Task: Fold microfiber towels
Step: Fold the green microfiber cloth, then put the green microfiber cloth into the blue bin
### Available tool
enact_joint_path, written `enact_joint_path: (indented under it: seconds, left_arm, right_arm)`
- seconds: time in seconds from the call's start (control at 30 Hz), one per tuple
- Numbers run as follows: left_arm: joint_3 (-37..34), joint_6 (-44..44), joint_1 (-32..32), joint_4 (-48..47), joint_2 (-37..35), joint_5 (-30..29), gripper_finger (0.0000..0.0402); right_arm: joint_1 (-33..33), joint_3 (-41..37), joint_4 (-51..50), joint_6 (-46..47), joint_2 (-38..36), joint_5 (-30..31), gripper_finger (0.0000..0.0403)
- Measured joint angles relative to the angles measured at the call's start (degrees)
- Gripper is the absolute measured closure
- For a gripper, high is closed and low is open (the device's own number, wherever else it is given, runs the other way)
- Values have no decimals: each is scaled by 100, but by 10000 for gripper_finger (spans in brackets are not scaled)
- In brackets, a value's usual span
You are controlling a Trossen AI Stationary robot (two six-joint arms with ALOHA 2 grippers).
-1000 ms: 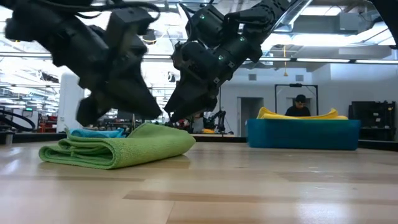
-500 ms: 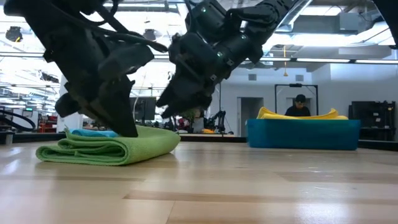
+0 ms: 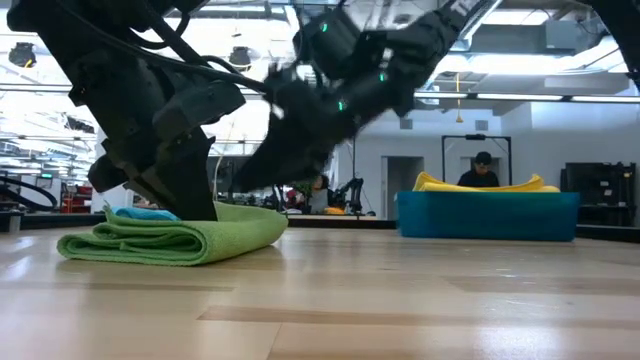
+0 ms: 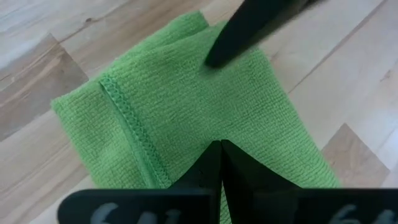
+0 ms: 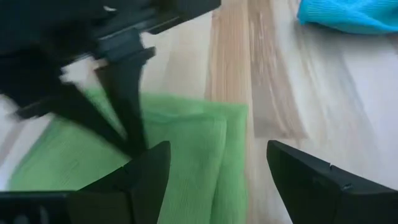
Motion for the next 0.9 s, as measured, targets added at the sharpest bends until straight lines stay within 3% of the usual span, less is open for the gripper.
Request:
enact_joint_path:
  seconds: [0.23, 0.47, 0.67, 0.9]
  left_arm:
    - [0, 44, 0, -26, 2, 40, 401]
    - [0, 123, 8, -6, 2, 41, 401]
    - [0, 108, 11, -87, -367, 73, 401]
    - [0, 282, 11, -1132, -1734, -247, 401]
  right_arm:
    - [-53, 199, 180, 248, 660, 182, 111]
    - [-16, 240, -135, 342, 779, 227, 131]
    - [180, 243, -278, 391, 850, 340, 226]
    - [164, 240, -349, 885, 819, 151, 363]
